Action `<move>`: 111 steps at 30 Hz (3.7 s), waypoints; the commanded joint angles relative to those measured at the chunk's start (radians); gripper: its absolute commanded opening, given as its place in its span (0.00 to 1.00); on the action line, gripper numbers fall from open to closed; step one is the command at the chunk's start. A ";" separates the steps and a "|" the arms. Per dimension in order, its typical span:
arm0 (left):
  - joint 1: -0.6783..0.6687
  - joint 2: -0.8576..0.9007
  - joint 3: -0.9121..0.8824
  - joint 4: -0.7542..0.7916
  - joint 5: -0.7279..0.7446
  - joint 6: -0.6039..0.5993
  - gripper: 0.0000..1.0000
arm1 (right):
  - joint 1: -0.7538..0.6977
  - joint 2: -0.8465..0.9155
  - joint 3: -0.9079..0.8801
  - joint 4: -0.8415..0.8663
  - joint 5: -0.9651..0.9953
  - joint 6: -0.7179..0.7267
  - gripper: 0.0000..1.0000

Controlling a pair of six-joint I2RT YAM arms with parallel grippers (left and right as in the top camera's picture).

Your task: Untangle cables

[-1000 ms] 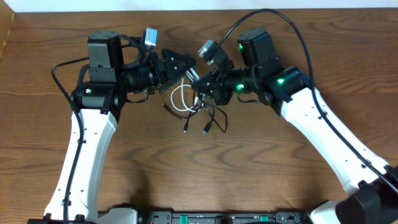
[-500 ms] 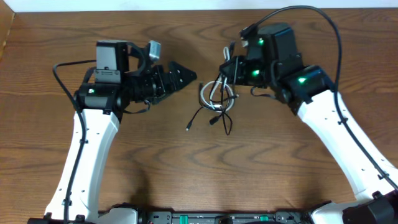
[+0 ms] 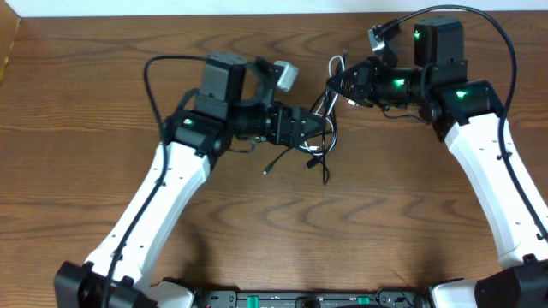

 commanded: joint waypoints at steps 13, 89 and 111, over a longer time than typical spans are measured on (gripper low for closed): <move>-0.052 0.106 0.011 0.121 -0.080 0.047 0.48 | -0.005 -0.021 0.002 0.002 -0.092 -0.029 0.01; 0.236 0.106 0.011 -0.381 -0.095 -0.262 0.08 | 0.180 0.157 -0.019 -0.055 0.238 -0.716 0.01; 0.251 0.106 0.011 -0.497 -0.706 -0.090 0.07 | -0.243 -0.404 0.003 -0.143 0.552 -0.269 0.01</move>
